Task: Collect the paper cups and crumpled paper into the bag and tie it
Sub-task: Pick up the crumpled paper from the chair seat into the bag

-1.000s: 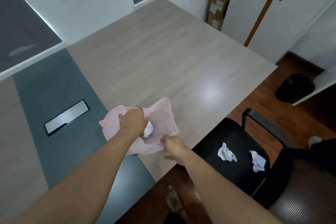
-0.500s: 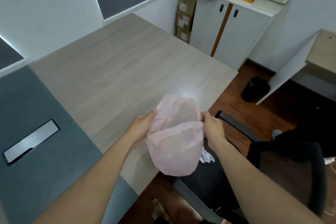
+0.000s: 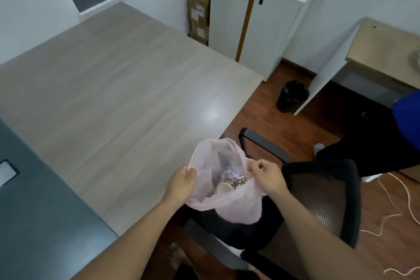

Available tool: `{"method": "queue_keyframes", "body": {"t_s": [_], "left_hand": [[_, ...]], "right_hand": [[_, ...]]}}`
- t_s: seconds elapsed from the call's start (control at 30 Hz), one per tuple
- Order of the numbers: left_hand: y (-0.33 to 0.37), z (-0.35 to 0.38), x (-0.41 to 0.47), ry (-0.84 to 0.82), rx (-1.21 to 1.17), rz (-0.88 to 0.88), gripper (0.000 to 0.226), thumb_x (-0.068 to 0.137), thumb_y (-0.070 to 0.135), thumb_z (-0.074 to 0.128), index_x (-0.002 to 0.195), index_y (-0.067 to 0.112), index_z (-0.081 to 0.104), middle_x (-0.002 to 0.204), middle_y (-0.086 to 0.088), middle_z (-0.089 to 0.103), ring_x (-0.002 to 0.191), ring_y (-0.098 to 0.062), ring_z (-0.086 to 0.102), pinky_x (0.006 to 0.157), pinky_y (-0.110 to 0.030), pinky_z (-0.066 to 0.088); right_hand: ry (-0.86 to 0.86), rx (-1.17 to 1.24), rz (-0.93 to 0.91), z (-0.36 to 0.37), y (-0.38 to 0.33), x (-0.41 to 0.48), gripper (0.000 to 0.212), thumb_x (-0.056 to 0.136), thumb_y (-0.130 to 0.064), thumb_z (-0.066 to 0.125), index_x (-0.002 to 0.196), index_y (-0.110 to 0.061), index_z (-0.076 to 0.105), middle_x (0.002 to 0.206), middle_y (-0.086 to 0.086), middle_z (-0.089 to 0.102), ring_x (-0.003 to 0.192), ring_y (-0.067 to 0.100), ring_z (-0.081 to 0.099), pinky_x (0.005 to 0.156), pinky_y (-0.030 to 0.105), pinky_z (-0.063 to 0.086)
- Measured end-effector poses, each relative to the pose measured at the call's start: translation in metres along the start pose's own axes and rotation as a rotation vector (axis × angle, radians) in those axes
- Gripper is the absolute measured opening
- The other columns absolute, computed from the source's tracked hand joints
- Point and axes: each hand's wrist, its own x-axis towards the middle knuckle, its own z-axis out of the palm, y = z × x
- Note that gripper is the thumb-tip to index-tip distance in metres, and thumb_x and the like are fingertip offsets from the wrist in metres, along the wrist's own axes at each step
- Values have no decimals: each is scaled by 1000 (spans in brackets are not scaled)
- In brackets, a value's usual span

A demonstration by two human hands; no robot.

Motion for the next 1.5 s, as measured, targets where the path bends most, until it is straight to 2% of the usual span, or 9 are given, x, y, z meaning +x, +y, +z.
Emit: {"method": "queue_keyframes", "body": {"t_s": [0.33,0.47,0.57,0.7,0.9,1.07,1.2,1.33,1.5], "left_hand": [[-66,67,-20,270,71,-216,64,100,64,44,57,18,32,51,-1,34,57,-23,45,59,-39,36],[-81,87,-29,365,-52,-435,69,103,61,50,52,15,50,56,-7,55,67,-32,60,65,-38,43],[-100,102,-28,431,-175,-589,63,108,56,52,70,10,71,85,-19,75,87,-37,70,82,-42,54],[-119,117,-20,461,-235,-622,67,110,54,51,82,-2,75,85,-19,76,80,-30,71,74,-37,50],[-130,130,10,432,-209,-553,63,108,54,55,65,7,56,65,-13,54,61,-22,54,56,-32,36],[-140,144,31,428,-276,-558,58,107,49,58,67,8,55,67,-12,50,62,-22,51,55,-31,34],[-144,149,41,388,-373,-573,57,106,49,60,74,3,67,73,-8,64,66,-17,58,59,-27,42],[-149,153,50,336,-394,-532,56,107,44,62,59,14,62,54,9,62,63,-13,60,60,-27,44],[-167,154,63,284,-442,-435,54,101,61,64,73,15,58,68,-4,53,60,-11,54,65,-30,41]], "right_hand": [[-489,-323,3,39,115,54,21,107,-31,58,94,-21,71,97,-2,71,102,24,69,84,32,46],[-616,-351,22,58,146,77,36,107,-30,55,134,-12,71,132,3,69,127,28,64,95,31,44],[-676,-429,19,72,172,92,37,109,-33,50,134,-10,65,127,9,69,124,34,65,99,38,49],[-744,-454,19,84,204,105,53,110,-44,50,160,-28,52,146,10,68,132,33,64,102,37,49],[-717,-555,50,105,237,123,60,103,-67,48,147,-32,66,136,9,73,128,36,65,101,36,51],[-664,-801,106,122,265,138,107,88,-84,-4,121,-25,79,128,14,67,124,37,52,102,49,45],[-603,-901,207,127,255,139,76,104,-63,22,130,-13,72,137,9,55,135,30,41,108,52,36],[-448,-773,211,146,271,164,83,85,-67,11,100,-12,73,129,14,65,131,35,45,115,61,33],[-226,-429,96,174,250,193,32,103,-43,60,116,-13,60,126,14,62,124,39,58,99,47,49]]}}
